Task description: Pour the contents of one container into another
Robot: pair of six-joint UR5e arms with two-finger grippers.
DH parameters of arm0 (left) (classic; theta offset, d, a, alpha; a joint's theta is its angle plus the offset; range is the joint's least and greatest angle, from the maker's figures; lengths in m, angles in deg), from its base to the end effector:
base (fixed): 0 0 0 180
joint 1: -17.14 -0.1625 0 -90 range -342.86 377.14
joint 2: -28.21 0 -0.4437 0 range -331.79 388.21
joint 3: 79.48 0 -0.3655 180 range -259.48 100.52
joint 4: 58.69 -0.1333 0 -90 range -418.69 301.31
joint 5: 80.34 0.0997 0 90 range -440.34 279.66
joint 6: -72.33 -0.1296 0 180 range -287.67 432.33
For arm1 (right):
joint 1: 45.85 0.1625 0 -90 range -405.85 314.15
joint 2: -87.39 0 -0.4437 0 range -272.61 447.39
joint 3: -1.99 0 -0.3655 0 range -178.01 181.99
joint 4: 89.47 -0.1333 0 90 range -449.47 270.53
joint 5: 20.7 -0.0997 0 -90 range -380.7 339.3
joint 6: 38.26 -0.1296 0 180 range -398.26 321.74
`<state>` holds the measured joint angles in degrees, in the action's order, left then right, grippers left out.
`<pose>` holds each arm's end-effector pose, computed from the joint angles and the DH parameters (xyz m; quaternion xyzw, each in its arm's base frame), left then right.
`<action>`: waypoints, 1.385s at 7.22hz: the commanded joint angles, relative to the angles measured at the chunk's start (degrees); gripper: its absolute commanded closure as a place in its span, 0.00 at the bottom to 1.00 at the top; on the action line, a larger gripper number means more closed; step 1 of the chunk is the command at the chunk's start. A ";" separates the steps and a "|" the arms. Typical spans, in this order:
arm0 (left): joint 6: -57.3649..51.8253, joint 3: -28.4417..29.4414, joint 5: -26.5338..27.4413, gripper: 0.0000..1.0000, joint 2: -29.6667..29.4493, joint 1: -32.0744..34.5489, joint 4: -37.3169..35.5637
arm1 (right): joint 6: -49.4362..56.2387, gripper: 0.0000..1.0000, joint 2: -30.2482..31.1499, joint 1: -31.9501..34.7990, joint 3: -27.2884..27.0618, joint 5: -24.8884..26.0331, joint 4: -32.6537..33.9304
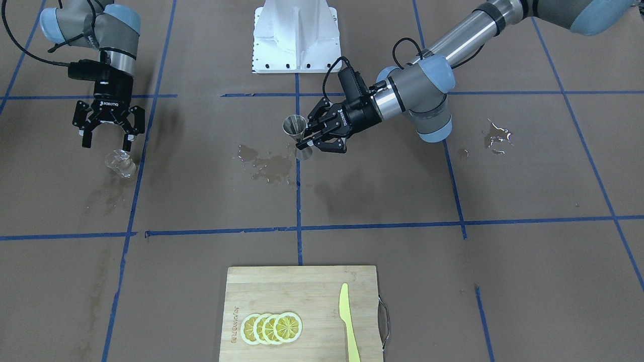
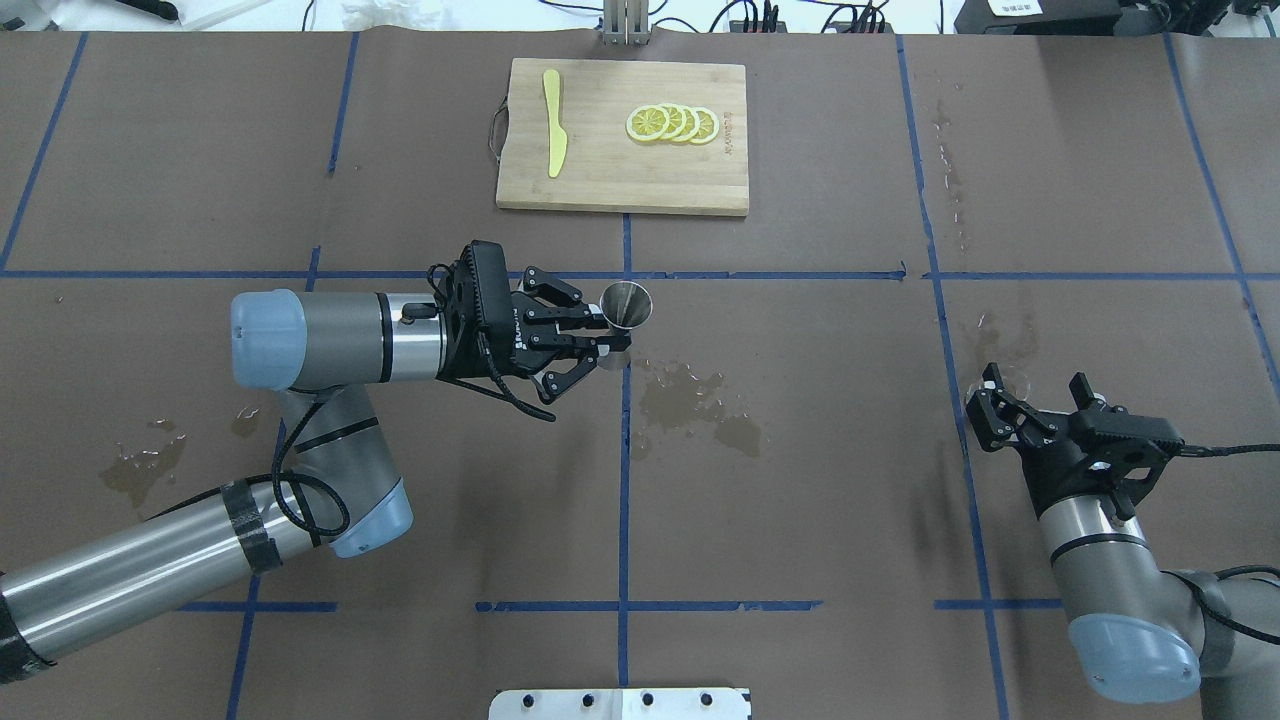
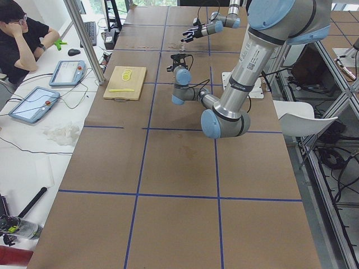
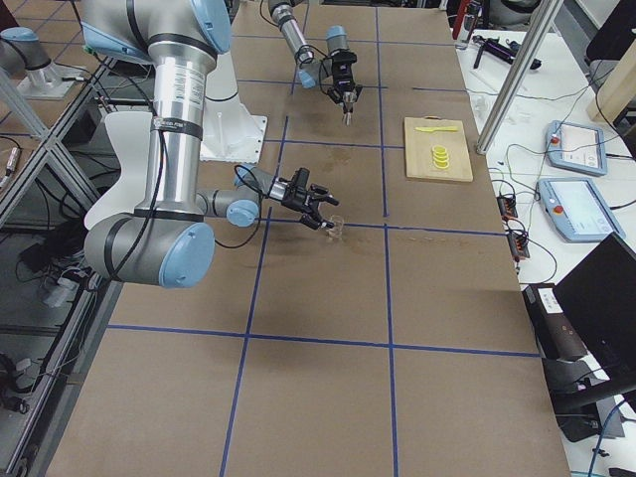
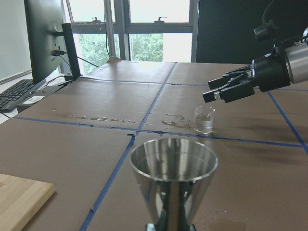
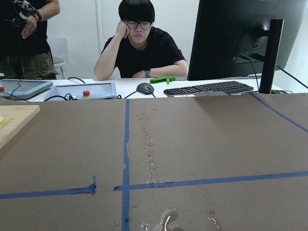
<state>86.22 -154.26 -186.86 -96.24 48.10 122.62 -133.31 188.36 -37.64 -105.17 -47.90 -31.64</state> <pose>0.5313 -0.4312 0.2710 0.6054 0.5492 0.3255 0.4753 -0.3543 -0.3023 0.5433 0.4996 -0.2667 0.2631 0.7810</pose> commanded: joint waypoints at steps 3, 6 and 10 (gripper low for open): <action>0.00 -0.01 0.09 1.00 0.00 0.06 0.09 | -0.57 0.00 -2.80 -0.31 5.72 1.18 0.00; 0.00 -0.01 0.26 1.00 0.00 0.06 0.09 | -0.57 0.00 -3.50 -0.48 7.31 1.18 0.00; 0.00 -0.01 0.26 1.00 0.09 0.06 0.09 | -0.57 0.01 -5.61 -0.48 10.65 1.18 0.00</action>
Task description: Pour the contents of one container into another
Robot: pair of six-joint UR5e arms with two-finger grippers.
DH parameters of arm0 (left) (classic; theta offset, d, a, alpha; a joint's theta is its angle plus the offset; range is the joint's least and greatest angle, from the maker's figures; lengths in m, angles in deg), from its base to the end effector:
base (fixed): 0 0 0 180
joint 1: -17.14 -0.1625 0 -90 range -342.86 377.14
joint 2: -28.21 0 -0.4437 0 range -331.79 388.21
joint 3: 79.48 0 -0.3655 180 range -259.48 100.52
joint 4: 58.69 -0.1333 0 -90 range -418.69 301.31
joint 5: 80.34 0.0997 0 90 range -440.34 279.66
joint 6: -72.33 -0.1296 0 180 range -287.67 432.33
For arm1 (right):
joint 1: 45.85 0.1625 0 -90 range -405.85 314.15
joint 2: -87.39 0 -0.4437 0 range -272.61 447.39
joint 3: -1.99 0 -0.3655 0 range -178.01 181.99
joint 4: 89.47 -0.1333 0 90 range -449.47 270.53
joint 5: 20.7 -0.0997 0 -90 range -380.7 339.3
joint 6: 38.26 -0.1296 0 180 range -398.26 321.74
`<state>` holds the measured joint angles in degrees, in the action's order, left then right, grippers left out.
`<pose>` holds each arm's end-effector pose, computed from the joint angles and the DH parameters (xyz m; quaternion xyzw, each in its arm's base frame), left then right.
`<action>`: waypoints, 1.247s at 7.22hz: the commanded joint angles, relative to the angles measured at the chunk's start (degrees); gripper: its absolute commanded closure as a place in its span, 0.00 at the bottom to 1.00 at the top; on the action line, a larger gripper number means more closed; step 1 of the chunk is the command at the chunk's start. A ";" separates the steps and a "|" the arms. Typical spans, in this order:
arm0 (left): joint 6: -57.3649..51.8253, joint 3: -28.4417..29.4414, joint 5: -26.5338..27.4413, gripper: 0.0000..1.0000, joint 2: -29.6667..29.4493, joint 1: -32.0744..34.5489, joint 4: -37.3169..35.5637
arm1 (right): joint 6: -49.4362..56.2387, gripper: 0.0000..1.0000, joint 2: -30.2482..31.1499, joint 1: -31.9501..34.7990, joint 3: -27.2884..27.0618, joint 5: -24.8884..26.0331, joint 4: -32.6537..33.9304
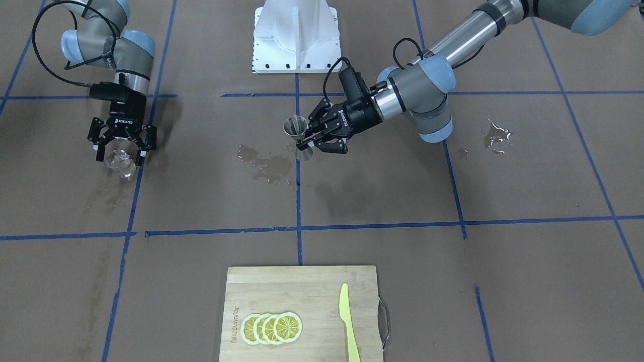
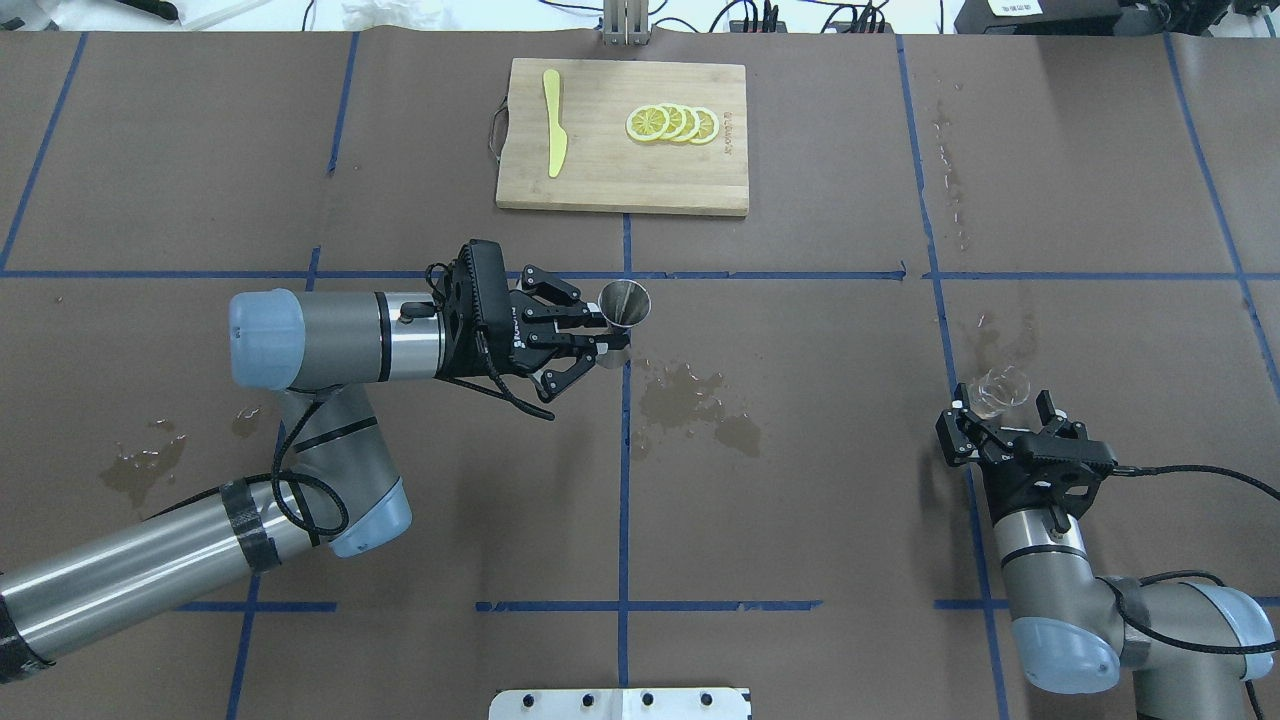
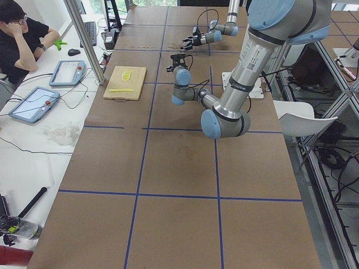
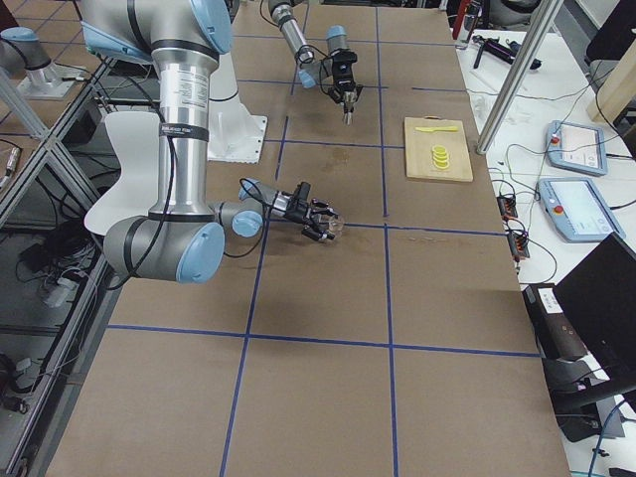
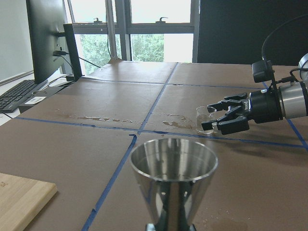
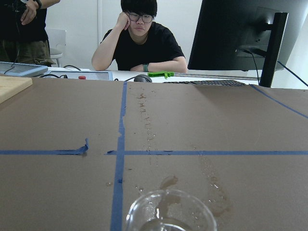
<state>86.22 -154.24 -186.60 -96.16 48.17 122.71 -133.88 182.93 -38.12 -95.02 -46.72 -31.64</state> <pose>0.5304 -0.4323 0.2720 0.6067 0.5479 0.3236 0.4764 -0.3995 -0.3063 0.5869 0.5115 -0.2360 0.2466 0.7885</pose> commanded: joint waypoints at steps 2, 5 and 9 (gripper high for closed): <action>0.00 0.05 0.00 1.00 0.00 0.00 0.00 | 0.00 0.29 -0.18 0.00 0.51 0.00 0.00; 0.00 0.05 0.00 1.00 0.00 0.00 0.00 | 0.09 0.88 -0.10 -0.09 0.94 0.00 0.00; 0.00 -0.04 0.00 1.00 0.00 0.00 0.09 | 0.52 1.00 -0.36 0.17 0.07 0.00 0.00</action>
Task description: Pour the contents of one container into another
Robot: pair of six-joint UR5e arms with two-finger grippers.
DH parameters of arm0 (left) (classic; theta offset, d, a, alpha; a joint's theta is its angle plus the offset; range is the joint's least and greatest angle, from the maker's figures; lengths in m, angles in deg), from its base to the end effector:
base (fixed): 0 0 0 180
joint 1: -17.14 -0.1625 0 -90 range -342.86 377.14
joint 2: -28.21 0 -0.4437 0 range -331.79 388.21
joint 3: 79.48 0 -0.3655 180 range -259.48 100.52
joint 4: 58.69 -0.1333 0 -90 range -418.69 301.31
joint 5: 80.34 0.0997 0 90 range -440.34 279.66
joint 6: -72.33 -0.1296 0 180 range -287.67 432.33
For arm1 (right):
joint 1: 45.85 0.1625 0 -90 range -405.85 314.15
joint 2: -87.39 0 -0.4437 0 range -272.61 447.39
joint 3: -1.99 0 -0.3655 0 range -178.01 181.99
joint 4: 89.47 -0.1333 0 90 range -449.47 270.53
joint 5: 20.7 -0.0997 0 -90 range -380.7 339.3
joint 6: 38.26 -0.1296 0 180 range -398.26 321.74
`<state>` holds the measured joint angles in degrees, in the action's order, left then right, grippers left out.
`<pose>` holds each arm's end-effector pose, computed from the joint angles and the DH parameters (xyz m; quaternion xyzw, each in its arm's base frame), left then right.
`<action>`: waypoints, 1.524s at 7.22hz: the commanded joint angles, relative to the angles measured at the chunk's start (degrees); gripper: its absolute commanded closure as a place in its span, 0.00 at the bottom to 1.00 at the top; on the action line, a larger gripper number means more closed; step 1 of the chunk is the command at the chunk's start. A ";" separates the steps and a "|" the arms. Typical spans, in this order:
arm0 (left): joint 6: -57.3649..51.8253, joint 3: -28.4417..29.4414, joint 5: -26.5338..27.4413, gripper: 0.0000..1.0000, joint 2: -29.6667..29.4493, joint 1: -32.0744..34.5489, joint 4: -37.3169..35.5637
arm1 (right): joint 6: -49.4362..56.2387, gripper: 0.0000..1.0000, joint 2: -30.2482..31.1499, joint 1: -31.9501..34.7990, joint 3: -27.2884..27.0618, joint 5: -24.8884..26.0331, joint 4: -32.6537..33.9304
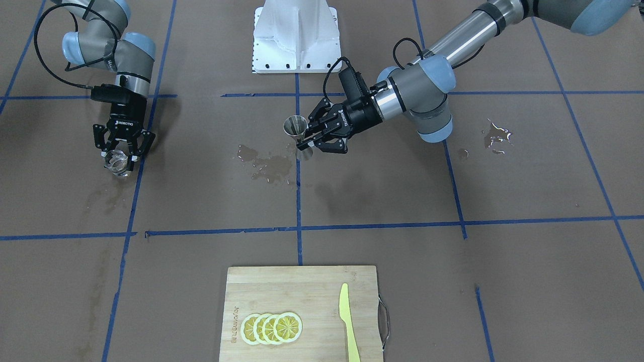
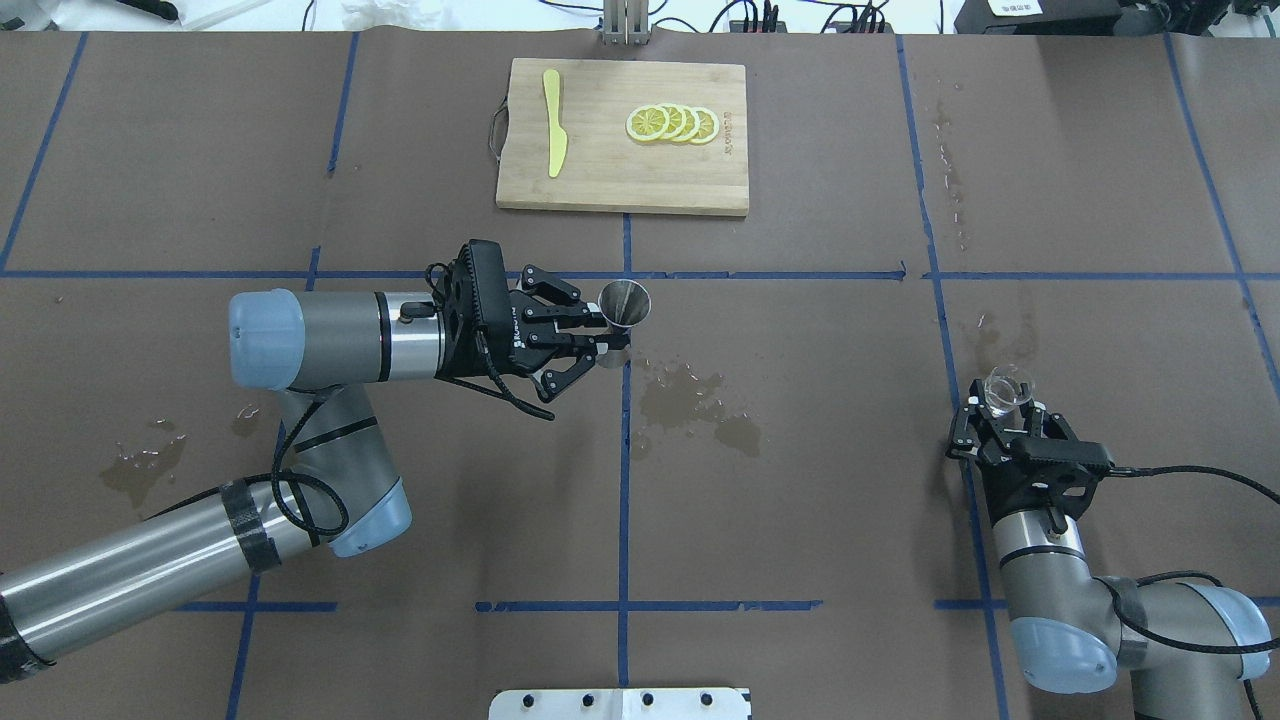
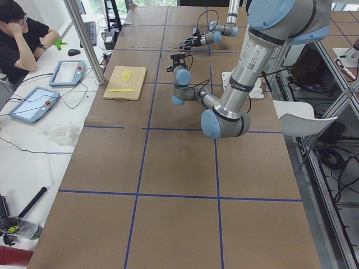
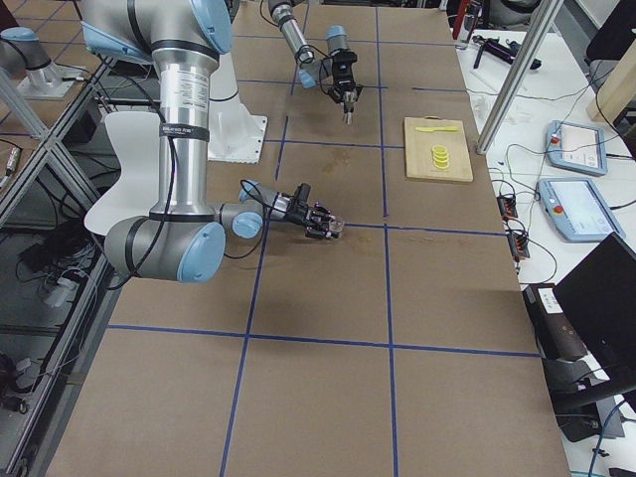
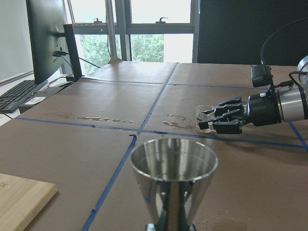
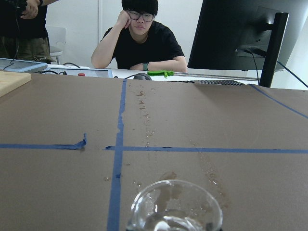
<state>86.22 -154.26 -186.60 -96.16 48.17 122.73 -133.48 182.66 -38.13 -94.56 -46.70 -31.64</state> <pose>0.5303 -0.4322 0.2718 0.6069 0.5480 0.3235 0.4761 -0.4016 -0.3065 0.5886 0.5127 -0.2329 0.2430 0.7898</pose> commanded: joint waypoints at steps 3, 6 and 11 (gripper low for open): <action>0.00 -0.10 0.00 1.00 0.17 0.00 0.16 | 4.39 1.00 0.26 0.10 -3.21 -0.29 -10.66; 0.00 -0.10 0.00 1.00 0.26 0.00 0.16 | 26.27 1.00 -0.35 1.85 -3.04 -2.03 -24.20; -0.09 -0.18 0.09 1.00 0.26 0.00 0.16 | 54.99 1.00 -5.34 7.46 -5.23 -6.33 -24.97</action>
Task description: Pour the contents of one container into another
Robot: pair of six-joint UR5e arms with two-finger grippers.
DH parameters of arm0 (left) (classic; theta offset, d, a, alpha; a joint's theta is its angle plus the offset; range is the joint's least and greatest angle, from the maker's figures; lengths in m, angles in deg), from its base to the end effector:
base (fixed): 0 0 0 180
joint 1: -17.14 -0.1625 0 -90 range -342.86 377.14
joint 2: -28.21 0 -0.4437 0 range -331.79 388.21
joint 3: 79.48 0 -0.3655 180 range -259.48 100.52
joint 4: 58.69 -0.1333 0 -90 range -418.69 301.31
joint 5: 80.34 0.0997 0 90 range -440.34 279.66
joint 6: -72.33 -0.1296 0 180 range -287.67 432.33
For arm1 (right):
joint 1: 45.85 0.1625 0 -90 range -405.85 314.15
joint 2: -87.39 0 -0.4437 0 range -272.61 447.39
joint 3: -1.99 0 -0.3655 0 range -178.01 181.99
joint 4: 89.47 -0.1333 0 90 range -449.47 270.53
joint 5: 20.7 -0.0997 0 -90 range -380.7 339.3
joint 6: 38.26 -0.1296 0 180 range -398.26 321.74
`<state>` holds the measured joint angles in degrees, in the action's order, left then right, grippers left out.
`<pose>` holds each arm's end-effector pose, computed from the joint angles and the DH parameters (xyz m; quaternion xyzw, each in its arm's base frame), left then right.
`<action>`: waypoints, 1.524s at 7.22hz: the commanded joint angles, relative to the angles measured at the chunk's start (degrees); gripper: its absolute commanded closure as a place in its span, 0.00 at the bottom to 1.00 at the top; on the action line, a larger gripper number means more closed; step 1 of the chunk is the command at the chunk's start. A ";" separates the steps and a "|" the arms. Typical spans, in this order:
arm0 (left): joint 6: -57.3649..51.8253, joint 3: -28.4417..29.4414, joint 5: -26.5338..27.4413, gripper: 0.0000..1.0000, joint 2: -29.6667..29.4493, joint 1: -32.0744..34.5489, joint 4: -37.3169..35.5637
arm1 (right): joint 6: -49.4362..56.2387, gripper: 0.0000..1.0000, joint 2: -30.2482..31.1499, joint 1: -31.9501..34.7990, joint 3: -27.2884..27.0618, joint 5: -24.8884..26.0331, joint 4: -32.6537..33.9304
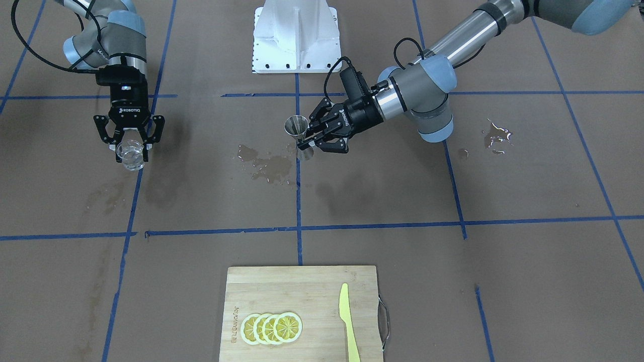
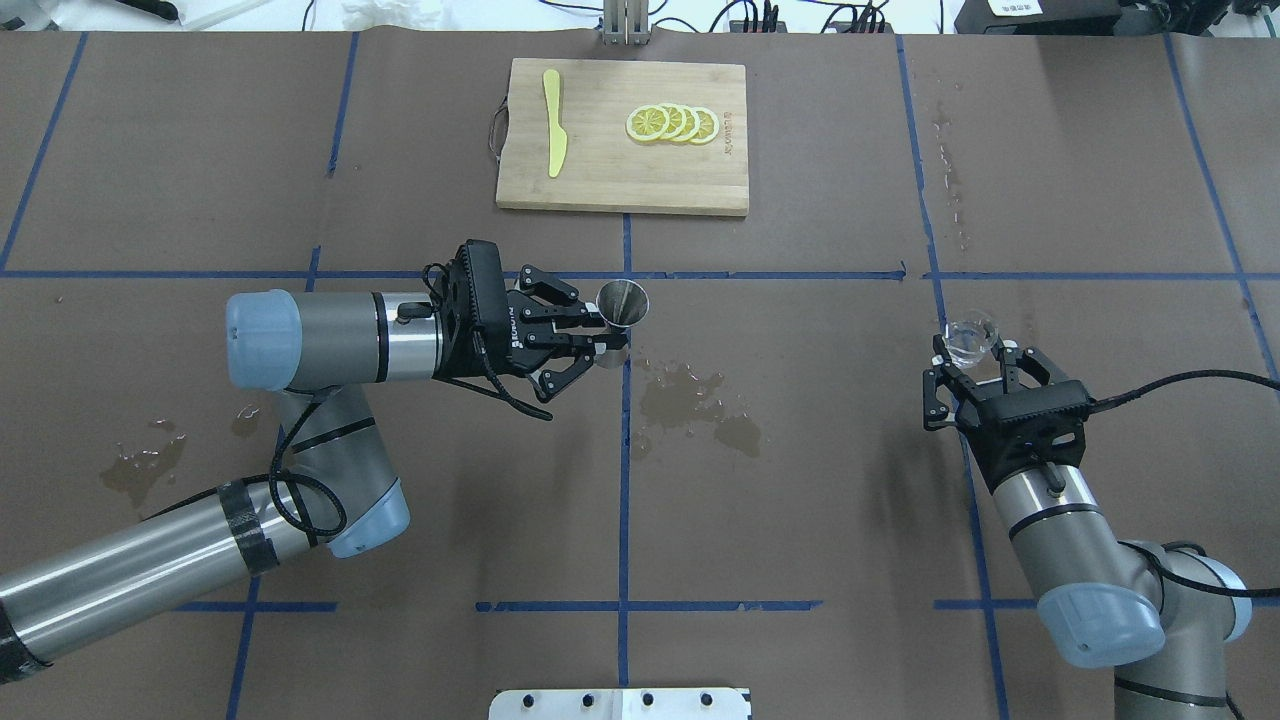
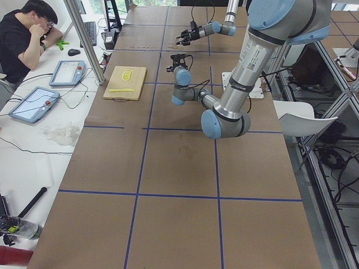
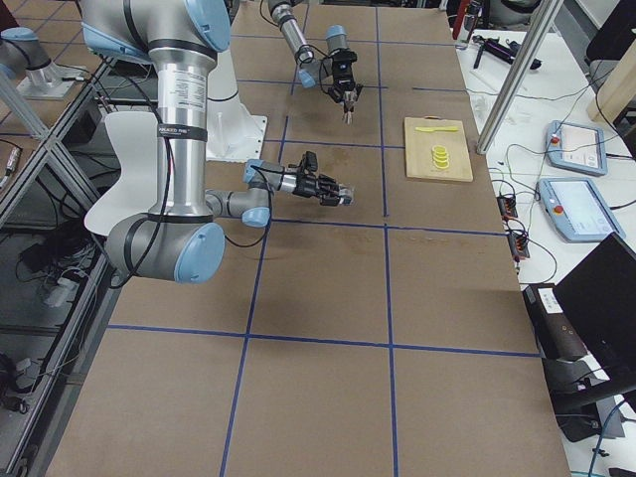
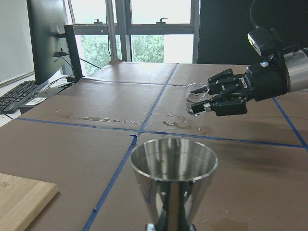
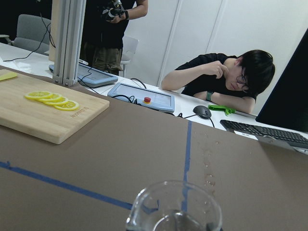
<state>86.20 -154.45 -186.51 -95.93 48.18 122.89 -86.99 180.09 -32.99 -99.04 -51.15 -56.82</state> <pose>0.5287 -0.4316 0.2728 0.6079 0.5478 0.3227 0.4756 -0.3760 -0.3372 0.4890 0.5857 -0.2293 0.0821 0.7731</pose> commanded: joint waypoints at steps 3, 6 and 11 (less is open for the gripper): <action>-0.07 0.00 0.00 1.00 0.12 -0.01 0.00 | 9.98 1.00 -15.57 4.54 -1.01 -3.92 6.24; -0.07 0.26 0.44 1.00 0.12 -0.10 -0.09 | 9.71 1.00 -22.65 4.54 -4.07 -3.83 15.93; -0.16 0.26 1.23 1.00 0.12 -0.28 -0.18 | 9.62 1.00 -28.27 3.93 -10.42 -3.39 41.43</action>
<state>86.04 -154.19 -185.29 -95.80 47.92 122.74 -77.39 152.40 -28.86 -109.52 -54.68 -17.33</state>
